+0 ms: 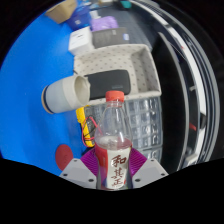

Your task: Pour water

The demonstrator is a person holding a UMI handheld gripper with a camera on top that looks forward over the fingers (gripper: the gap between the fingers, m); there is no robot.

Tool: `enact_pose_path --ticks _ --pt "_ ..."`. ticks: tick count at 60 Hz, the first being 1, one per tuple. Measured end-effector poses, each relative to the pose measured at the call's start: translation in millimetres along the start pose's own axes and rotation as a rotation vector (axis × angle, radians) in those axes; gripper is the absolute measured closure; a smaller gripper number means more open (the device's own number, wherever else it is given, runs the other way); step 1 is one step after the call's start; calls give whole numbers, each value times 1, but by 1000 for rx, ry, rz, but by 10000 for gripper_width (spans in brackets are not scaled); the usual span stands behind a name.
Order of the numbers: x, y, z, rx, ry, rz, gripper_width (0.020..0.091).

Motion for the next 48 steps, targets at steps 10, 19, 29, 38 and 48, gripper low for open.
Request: enact_pose_path --ticks 10,19,29,38,48 --pt "0 21 -18 -82 -303 34 748" --pt "-3 31 -28 -148 -518 55 750" --pt "-13 36 -45 -220 -713 138 750" --pt "-11 36 -46 -209 -700 147 749" --pt "-25 36 -42 -172 -522 163 747"
Point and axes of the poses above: the point between the fingertips, and its own axes, seen from behind it with the camera up: x to the left, z down, y forward, the way the camera looks, the point moved 4 cm from there along -y, backward, against the way the camera looks, and after that the axes turned 15 degrees about z, right-handed, at the moved point
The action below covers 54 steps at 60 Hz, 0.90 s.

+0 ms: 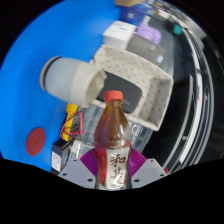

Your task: Pour water

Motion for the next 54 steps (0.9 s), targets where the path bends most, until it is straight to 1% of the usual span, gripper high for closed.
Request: enact_pose_path --ticks 6,7,8,13,14,15,16,17,20,24,30,32,33,36,39,44,49,50,51,54 --pt "-3 -2 12 85 276 -26 747" --pt "-3 -6 9 118 329 -21 748" --pt "-2 -4 17 113 395 -46 749" --pt "-2 -8 21 175 707 -89 746" --pt "-3 -9 21 180 768 -94 746" --pt "-2 -12 12 208 824 -73 745" --pt "-4 -12 13 219 882 -73 746" --pt "-7 -9 21 200 944 -91 747" --pt "-7 -10 24 229 1103 -107 748" --pt "-2 -11 28 292 1304 -118 747" --pt "18 -10 38 365 1591 -172 747" --pt "25 -13 33 390 1672 -187 746" --pt "30 -11 37 384 1710 -207 747" --pt "41 -12 36 411 1798 -218 748" --pt "53 -11 36 419 1848 -235 748" --pt "70 -13 30 443 1889 -253 746" --pt "89 -15 24 444 1894 -285 749" --pt "94 -17 23 452 1891 -295 690" --pt "91 -15 25 430 1904 -263 742" --pt "89 -18 23 431 1896 -252 744"
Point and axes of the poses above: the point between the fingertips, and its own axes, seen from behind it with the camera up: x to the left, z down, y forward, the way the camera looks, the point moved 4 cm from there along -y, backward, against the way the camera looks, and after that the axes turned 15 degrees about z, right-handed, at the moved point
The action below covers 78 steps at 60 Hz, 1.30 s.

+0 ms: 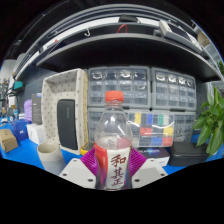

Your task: Pour water

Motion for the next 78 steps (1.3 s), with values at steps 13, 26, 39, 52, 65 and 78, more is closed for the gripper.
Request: enact_pose_path --ticks 13,26,39,52,65,78 --pt "-2 -2 1 -17 12 4 633" --pt "-10 -15 4 17 -20 45 430" --pt "-18 -70 10 73 2 66 252" --pt "-5 -144 18 116 0 87 257" --pt "9 -198 16 140 29 108 244" --pt "8 -226 0 109 18 140 245"
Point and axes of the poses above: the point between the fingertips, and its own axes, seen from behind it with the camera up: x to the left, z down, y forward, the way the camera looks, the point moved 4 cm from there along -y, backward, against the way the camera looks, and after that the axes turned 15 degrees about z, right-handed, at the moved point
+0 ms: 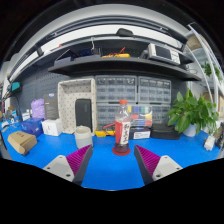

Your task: Pour water

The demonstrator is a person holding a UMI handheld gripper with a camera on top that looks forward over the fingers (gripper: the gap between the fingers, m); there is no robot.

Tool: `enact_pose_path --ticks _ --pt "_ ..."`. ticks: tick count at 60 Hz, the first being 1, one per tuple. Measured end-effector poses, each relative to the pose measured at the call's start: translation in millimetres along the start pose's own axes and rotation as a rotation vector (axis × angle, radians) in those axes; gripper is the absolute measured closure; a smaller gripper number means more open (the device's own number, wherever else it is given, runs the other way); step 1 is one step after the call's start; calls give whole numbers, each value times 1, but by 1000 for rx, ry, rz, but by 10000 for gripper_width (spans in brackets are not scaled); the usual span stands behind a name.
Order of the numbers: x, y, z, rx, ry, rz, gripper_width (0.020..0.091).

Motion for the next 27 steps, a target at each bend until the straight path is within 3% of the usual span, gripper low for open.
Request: enact_pose_path --ticks 27 --pt "-7 -24 -2 4 25 0 245"
Point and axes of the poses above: the point between the fingertips, and its own axes, seen from behind it with the camera up: x to the left, z down, y forward, the way the camera looks, the point moved 4 cm from there along -y, backward, against the way the camera looks, and after that the axes turned 15 degrees about z, right-handed, at the moved point
